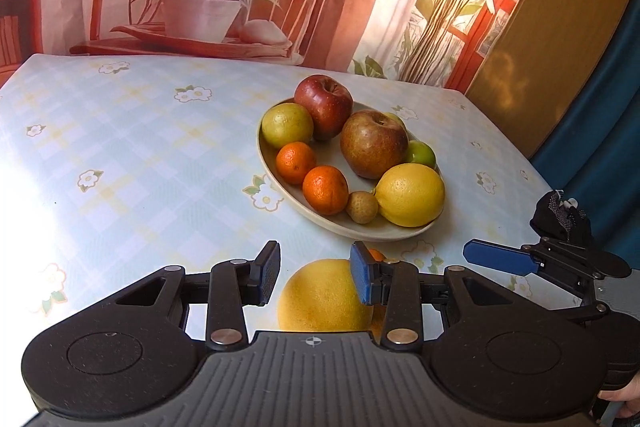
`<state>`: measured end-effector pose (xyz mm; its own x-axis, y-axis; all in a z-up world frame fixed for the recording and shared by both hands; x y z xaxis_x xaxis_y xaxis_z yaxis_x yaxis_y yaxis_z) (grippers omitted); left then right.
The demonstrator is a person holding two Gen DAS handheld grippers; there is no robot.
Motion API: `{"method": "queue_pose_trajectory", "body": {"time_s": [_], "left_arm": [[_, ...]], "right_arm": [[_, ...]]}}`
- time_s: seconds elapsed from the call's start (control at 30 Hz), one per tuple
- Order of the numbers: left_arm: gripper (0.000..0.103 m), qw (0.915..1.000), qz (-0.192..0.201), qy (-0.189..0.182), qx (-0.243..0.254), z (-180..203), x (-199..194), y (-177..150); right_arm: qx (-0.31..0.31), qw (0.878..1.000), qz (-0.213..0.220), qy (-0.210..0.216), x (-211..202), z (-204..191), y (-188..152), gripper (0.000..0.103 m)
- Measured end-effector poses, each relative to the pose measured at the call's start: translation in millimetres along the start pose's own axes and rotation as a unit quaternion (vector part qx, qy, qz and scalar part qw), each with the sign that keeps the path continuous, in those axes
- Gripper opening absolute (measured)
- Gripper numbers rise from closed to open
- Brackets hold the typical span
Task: Organize fruits
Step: 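Close both tools on the large pale yellow pomelo from opposite sides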
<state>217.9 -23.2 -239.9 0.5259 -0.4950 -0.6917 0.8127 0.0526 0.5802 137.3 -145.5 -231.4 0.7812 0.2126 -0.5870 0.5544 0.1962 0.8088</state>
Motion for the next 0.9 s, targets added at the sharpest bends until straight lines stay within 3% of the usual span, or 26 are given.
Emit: {"method": "queue_pose_trajectory", "body": {"time_s": [0.9], "left_arm": [[0.043, 0.9999, 0.012, 0.01, 0.0, -16.5, -27.2, -7.9]], "right_arm": [[-0.032, 0.999, -0.011, 0.023, 1.5, -33.1, 4.2, 0.054]]}}
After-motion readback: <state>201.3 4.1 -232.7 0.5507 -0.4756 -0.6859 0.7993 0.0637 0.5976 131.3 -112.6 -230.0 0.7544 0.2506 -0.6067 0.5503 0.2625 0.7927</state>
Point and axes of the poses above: each gripper's, at about its wrist camera, not at the fingertips, and x roughly the way its jaws point, z to its right, y to its top, the point moved 6 cm from there along x, roughly the way its jaws point, and after that the axes turned 15 degrees about -x, right-handed, at the moved point
